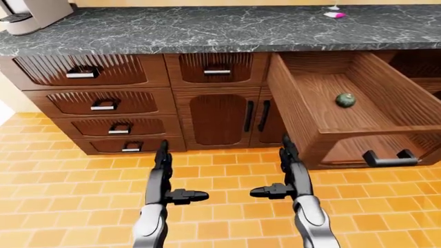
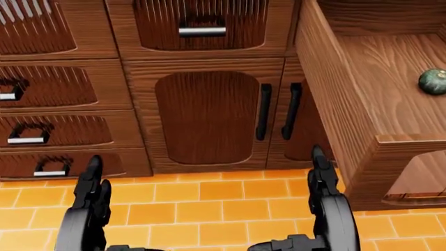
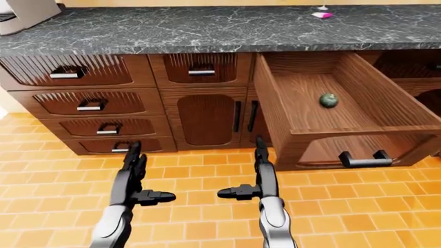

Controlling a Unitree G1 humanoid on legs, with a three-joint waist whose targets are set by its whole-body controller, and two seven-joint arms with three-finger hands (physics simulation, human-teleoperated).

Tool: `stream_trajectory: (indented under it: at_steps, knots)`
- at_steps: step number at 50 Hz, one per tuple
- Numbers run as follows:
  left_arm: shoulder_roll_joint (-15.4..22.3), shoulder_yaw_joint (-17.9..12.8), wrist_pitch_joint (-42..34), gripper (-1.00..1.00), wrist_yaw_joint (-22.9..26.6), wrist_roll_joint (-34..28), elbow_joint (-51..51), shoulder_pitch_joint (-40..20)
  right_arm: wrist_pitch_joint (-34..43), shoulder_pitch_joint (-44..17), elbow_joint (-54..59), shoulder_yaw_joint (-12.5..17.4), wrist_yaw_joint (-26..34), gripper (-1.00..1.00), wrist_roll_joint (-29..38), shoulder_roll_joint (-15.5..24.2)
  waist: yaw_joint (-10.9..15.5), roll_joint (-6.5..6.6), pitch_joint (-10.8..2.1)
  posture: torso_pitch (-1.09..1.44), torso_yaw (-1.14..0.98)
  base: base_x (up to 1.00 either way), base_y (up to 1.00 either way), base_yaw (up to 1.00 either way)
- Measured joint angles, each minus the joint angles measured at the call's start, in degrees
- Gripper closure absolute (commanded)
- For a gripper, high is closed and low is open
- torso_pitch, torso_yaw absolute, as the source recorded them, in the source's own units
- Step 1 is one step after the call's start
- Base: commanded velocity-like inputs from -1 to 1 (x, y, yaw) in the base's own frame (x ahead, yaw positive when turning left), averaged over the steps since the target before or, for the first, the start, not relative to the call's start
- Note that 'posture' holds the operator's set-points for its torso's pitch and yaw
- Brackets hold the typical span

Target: Close the right drawer.

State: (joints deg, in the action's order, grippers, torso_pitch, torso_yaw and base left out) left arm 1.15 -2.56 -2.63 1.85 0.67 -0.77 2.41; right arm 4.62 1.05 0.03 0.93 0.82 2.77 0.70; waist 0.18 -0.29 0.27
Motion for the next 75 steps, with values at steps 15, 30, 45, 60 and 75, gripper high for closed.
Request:
stream_trajectory:
  at_steps: [15,30,45,60,75]
  knots:
    - [1.6,-4.5,-14.3,-1.00,-2.3,-1.0,21.3,-0.7,21.7,-1.4,-30.9,-1.4,1.7,-1.00,2.9,0.5,0.2,0.03,0.29,0.00,0.00,0.00,0.00,0.00]
    - [2.7,-1.8,-27.1,-1.00,-0.2,-7.2,29.0,-11.9,36.7,-10.6,-41.1,2.2,3.7,-1.00,6.7,2.6,0.0,0.13,0.37,0.00,0.00,0.00,0.00,0.00]
    - [2.5,-1.9,-27.0,-1.00,0.0,-7.8,27.1,-12.2,36.7,-10.4,-38.5,2.5,4.9,-1.00,3.7,2.6,0.2,0.09,0.54,0.00,0.00,0.00,0.00,0.00]
    - [2.5,-2.4,-25.7,-1.00,-0.6,-6.7,25.8,-11.3,39.0,-10.6,-38.2,1.6,3.4,-1.00,7.0,4.2,-0.2,0.78,1.78,0.00,0.00,0.14,-0.01,0.00]
    - [3.1,-3.8,-25.1,-1.00,-1.2,-6.4,27.0,-10.7,38.4,-11.1,-39.9,0.2,5.9,-1.00,10.9,2.4,2.1,-2.96,1.18,0.00,0.00,0.44,-0.21,0.00]
